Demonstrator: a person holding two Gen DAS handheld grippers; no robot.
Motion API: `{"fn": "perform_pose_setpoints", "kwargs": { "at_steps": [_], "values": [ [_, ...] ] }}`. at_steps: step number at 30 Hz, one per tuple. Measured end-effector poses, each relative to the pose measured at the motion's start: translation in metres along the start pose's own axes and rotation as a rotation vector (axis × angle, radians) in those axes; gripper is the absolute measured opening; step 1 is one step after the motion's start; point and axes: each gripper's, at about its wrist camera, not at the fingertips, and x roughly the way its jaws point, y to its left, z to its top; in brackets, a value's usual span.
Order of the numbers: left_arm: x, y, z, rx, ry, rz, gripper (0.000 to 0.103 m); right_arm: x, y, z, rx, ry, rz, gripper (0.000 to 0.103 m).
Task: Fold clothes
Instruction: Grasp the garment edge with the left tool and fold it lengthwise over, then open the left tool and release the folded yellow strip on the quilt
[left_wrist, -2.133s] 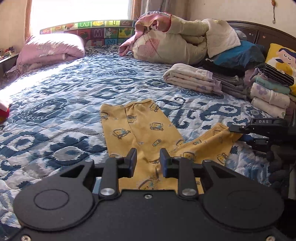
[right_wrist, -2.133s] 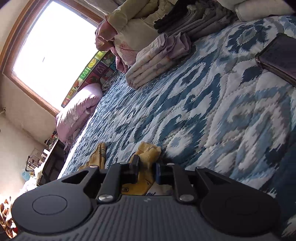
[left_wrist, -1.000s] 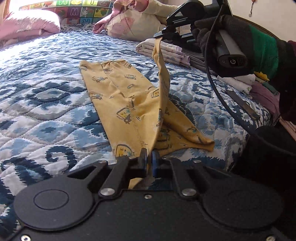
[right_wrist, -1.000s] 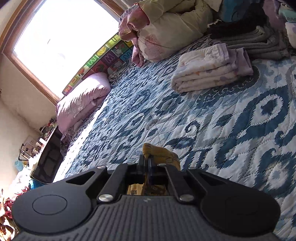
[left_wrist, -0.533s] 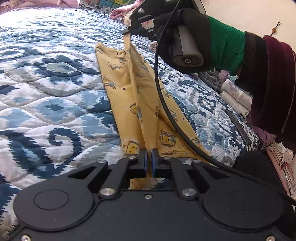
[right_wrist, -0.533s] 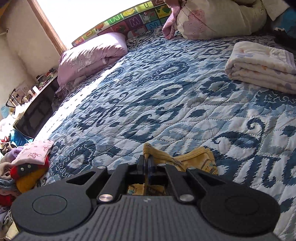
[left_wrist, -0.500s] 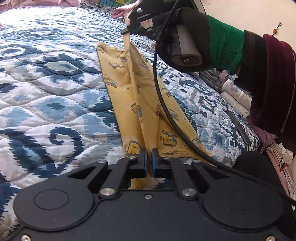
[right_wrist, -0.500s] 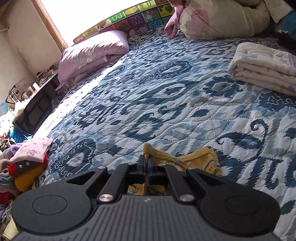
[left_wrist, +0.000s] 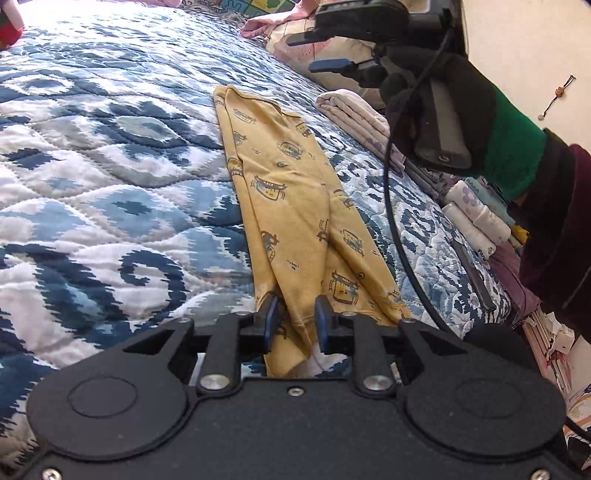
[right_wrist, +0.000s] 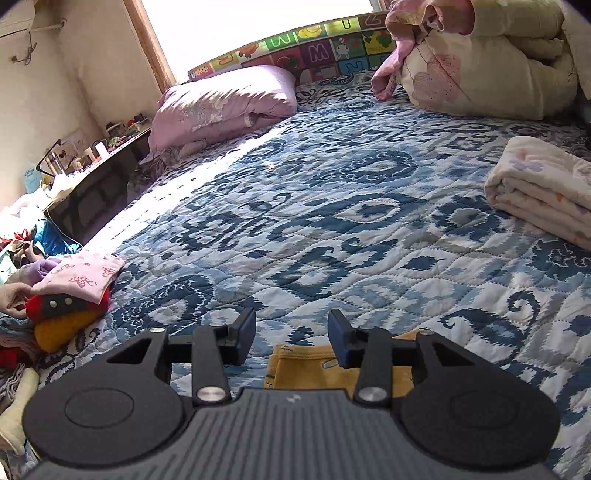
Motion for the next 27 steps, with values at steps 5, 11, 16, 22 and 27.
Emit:
{"fn": "perform_pose_setpoints", "kwargs": {
  "at_steps": [5, 11, 16, 22, 27],
  "values": [
    [-0.01, 0.004, 0.002, -0.059, -0.058, 0.026, 0.029, -0.062, -0.037, -0.028, -0.06, -0.03, 0.01, 0.051],
    [-0.017, 0.01, 0.005, -0.144, -0.122, 0.075, 0.033, -0.117, -0.079, -0.108, -0.045, -0.053, 0.003, 0.054],
    [-0.011, 0.023, 0.003, -0.278, -0.097, 0.019, 0.046, -0.137, -0.104, -0.18, 0.094, -0.004, 0.025, 0.056],
    [0.001, 0.021, -0.005, -0.346, -0.07, 0.014, 0.043, -0.147, -0.122, -0.213, 0.295, 0.051, 0.126, 0.061],
    [0.006, 0.026, -0.016, -0.448, -0.049, -0.019, 0.034, -0.155, -0.125, -0.237, 0.461, 0.058, 0.215, 0.06]
  ]
}}
